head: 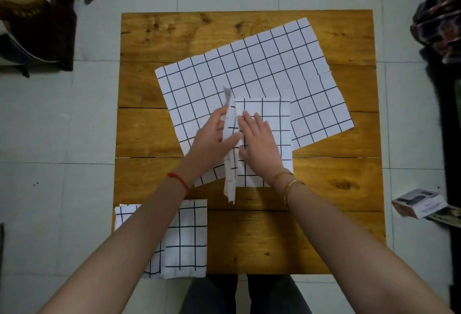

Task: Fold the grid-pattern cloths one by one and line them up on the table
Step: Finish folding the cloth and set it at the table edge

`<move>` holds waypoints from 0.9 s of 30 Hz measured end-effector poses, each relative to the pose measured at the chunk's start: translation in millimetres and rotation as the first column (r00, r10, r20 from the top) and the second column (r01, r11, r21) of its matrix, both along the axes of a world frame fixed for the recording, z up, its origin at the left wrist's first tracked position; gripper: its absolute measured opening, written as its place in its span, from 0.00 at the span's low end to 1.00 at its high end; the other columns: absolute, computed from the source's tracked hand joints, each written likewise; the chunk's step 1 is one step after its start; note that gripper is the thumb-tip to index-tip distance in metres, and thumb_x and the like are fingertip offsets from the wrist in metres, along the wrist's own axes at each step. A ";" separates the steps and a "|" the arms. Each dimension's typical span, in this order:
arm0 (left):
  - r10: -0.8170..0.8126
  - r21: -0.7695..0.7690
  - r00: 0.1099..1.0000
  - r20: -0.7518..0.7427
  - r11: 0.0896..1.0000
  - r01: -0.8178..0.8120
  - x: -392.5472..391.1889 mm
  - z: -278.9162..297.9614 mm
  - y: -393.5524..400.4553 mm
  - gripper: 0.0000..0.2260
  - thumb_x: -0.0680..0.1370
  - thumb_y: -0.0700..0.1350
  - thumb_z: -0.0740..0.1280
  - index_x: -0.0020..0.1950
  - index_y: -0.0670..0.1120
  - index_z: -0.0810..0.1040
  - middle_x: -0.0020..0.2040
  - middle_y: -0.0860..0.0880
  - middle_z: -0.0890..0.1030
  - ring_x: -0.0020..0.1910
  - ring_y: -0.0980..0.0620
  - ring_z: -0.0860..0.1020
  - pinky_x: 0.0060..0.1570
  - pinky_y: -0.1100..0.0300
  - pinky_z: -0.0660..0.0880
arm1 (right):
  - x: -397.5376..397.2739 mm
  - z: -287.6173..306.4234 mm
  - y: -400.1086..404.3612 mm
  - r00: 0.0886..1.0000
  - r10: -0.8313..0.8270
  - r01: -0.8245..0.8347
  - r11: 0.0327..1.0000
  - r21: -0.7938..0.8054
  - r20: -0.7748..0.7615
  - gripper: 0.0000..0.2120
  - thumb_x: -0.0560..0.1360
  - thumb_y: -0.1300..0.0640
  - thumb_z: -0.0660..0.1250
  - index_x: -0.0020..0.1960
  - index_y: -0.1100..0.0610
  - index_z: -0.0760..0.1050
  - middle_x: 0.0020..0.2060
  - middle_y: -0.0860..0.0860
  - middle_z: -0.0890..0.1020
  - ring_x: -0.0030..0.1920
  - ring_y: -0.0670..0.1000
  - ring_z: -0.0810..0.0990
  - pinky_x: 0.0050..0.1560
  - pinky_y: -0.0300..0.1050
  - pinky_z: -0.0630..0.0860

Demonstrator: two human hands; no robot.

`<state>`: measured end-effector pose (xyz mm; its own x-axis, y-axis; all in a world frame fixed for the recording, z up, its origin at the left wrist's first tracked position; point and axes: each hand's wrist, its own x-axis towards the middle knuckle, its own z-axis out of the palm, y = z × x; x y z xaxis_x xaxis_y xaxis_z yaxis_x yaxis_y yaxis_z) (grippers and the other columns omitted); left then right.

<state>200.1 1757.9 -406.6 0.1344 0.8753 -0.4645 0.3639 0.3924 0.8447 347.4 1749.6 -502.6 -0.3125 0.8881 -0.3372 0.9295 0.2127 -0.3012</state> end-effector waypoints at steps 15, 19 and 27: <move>-0.057 0.035 0.994 -0.095 0.998 0.060 50.3 -53.3 -12.1 0.21 0.79 0.42 0.64 0.72 0.46 0.68 0.60 0.50 0.76 0.59 0.55 0.75 0.57 0.67 0.72 | 91.3 8.1 -0.6 0.893 -0.408 0.441 0.879 0.184 -0.190 0.15 0.80 0.60 0.55 0.65 0.58 0.72 0.56 0.54 0.78 0.57 0.54 0.73 0.61 0.47 0.70; -0.121 0.189 0.937 -0.328 0.963 0.191 22.4 -67.0 -7.3 0.20 0.79 0.39 0.62 0.71 0.43 0.69 0.65 0.48 0.73 0.66 0.51 0.68 0.67 0.61 0.63 | 80.7 8.9 2.9 0.868 -0.441 0.483 0.856 0.185 -0.227 0.16 0.80 0.61 0.56 0.67 0.59 0.69 0.58 0.54 0.76 0.58 0.54 0.72 0.61 0.47 0.69; -0.277 0.092 0.566 -0.777 0.838 0.538 4.8 -85.2 24.6 0.29 0.79 0.43 0.61 0.79 0.44 0.54 0.78 0.46 0.57 0.76 0.43 0.55 0.74 0.43 0.58 | 34.0 5.0 29.2 0.997 0.071 -0.071 0.988 0.136 0.003 0.25 0.81 0.55 0.54 0.76 0.59 0.58 0.75 0.54 0.63 0.76 0.58 0.59 0.75 0.58 0.57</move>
